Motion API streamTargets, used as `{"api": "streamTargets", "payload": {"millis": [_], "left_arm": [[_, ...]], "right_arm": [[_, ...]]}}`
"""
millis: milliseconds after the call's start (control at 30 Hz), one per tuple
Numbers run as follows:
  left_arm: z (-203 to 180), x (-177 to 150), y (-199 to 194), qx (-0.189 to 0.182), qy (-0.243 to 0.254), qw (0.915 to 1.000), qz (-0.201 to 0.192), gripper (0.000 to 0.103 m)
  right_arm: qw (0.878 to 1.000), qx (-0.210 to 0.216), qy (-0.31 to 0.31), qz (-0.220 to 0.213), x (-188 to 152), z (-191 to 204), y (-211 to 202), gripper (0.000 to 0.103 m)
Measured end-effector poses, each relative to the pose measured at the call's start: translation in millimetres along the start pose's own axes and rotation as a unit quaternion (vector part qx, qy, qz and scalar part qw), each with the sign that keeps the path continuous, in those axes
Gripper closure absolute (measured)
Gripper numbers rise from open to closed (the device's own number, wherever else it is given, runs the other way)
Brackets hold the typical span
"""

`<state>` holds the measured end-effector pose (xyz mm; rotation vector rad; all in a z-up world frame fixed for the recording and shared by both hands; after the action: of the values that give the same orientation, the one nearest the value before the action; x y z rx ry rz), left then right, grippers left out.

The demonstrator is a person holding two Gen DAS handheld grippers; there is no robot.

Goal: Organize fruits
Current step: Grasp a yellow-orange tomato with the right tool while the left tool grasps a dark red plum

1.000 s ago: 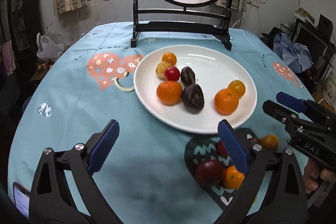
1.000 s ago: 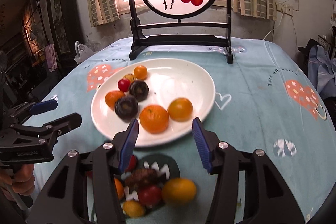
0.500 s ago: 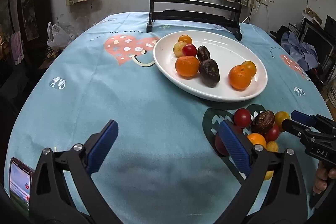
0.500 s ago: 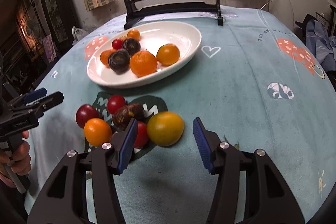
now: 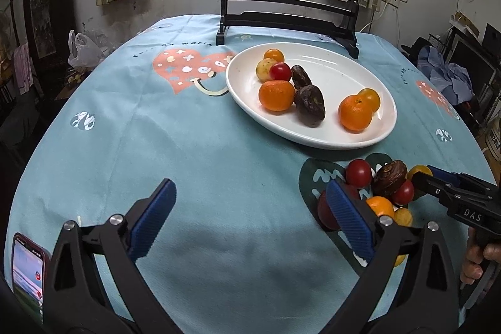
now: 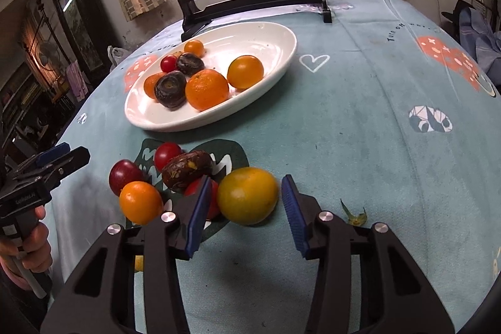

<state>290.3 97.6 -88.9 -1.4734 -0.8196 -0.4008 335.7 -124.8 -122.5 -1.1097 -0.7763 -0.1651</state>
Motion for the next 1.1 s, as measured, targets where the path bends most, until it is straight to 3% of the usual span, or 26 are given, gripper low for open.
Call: {"api": "streamTargets", "payload": {"millis": [233,333,433,500,667,933,1033,1100], "left_arm": [[2,-2,4,0.0,-0.003,1.0,0.007,0.005],[-8,-4,5,-0.027,0.008,0.9995,0.012,0.006],[-29,-11,6,-0.079,0.034,0.996,0.024,0.016],[-42,-16,8,-0.111,0.044,0.992,0.039,0.03],[-53,-22,20,-0.139,0.034,0.9877,0.061,0.047],[-58,-21,36,-0.182,-0.012,0.979,0.091,0.053],[-62,-22,39,-0.203,-0.024,0.9733,0.103,0.063],[-64,-24,37,-0.197,-0.016,0.9752,0.1,0.064]], "right_arm": [[1.0,0.005,0.014,0.003,-1,-4,-3,0.063],[1.0,0.005,0.026,-0.009,3,-7,-10,0.063],[1.0,0.007,0.029,-0.01,4,-7,-11,0.063],[1.0,0.003,0.025,-0.007,2,-5,-10,0.063],[1.0,0.002,0.016,-0.012,4,0,-13,0.063],[1.0,0.001,0.013,-0.014,5,2,-14,0.063],[1.0,0.0,0.016,-0.015,5,0,-16,0.063],[1.0,0.001,0.017,-0.016,5,0,-16,0.063]]}}
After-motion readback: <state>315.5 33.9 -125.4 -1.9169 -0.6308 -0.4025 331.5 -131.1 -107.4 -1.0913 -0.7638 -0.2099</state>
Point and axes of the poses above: each gripper's, at about its wrist camera, not at the fingertips, and y roughly the way its jaws point, z to its left, x to its top, the point moved 9 cm from there along y, roughly the way its jaws point, and after that the axes turned 3 degrees about -y, right-handed, at the moved point
